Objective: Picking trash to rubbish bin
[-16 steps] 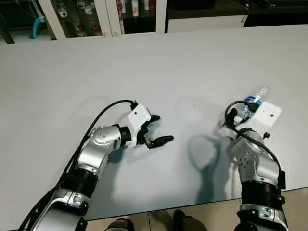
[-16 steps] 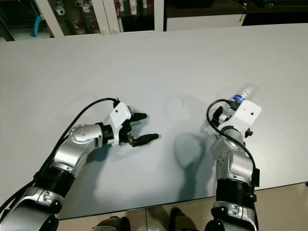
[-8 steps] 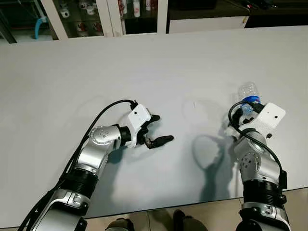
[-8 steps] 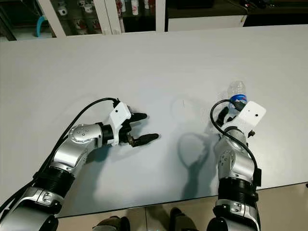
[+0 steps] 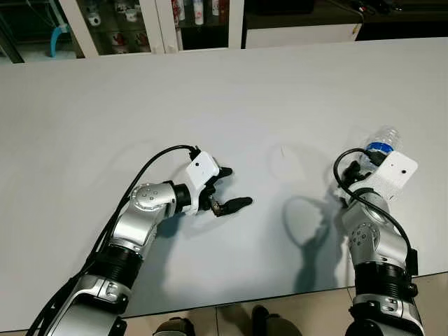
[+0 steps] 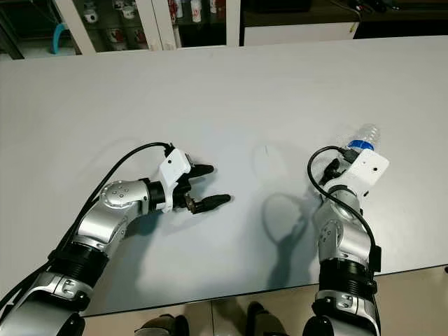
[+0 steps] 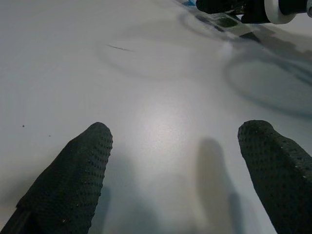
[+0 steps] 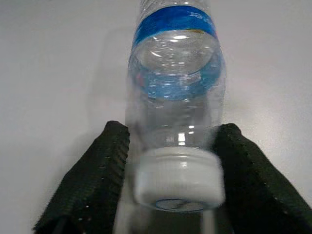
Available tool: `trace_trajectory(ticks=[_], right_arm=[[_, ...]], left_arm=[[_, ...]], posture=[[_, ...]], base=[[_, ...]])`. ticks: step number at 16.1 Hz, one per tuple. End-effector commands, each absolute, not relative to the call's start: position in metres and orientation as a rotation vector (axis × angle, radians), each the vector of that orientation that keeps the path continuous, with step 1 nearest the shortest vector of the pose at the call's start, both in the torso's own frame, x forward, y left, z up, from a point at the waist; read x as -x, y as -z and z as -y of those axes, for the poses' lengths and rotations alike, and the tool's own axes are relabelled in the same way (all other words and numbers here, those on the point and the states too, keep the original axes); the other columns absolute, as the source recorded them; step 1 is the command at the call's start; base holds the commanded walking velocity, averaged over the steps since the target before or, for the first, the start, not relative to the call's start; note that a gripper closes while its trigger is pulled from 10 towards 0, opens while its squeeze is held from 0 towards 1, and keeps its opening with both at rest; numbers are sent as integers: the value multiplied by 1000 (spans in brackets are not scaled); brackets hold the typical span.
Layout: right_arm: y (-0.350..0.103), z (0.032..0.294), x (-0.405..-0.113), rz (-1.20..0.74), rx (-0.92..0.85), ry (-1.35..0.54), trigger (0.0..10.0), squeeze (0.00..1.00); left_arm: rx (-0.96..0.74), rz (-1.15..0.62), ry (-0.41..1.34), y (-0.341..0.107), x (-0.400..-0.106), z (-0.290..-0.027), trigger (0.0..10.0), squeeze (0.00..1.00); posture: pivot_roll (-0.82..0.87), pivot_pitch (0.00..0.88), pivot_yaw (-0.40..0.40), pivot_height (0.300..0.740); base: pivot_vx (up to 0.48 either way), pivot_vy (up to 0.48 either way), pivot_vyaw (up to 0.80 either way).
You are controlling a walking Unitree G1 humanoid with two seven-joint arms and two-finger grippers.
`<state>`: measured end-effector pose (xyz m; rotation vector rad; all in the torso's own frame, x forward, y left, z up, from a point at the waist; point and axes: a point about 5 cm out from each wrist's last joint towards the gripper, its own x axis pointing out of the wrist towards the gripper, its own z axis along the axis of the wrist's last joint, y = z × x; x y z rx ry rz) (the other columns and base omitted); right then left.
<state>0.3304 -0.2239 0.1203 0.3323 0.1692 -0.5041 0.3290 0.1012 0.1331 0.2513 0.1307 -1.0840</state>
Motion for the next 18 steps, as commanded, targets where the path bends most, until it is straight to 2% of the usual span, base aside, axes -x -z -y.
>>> trace_trajectory(ticks=[1, 14, 16, 17, 18], right_arm=[[-107, 222, -327, -224, -350, 500, 0, 0], [-106, 221, -329, -217, -326, 492, 0, 0], [-110, 220, -328, -187, -263, 489, 4039, 0], [-114, 218, -328, -166, -214, 483, 8824, 0], [-117, 215, -326, -143, -153, 477, 10000, 0]], left_arm=[[-266, -134, 1089, -133, -329, -100, 10000, 0], [-273, -128, 1077, -135, -332, -100, 10000, 0], [-273, -123, 1073, -135, -333, -99, 10000, 0], [-271, -119, 1068, -135, -334, -99, 10000, 0], [-272, -113, 1048, -136, -335, -98, 10000, 0]], posture=[[210, 182, 13, 740], [213, 160, 13, 740], [212, 155, 12, 740], [211, 151, 10, 740], [209, 147, 8, 740]], base=[[0, 0, 0], [0, 0, 0], [0, 0, 0], [0, 0, 0], [0, 0, 0]])
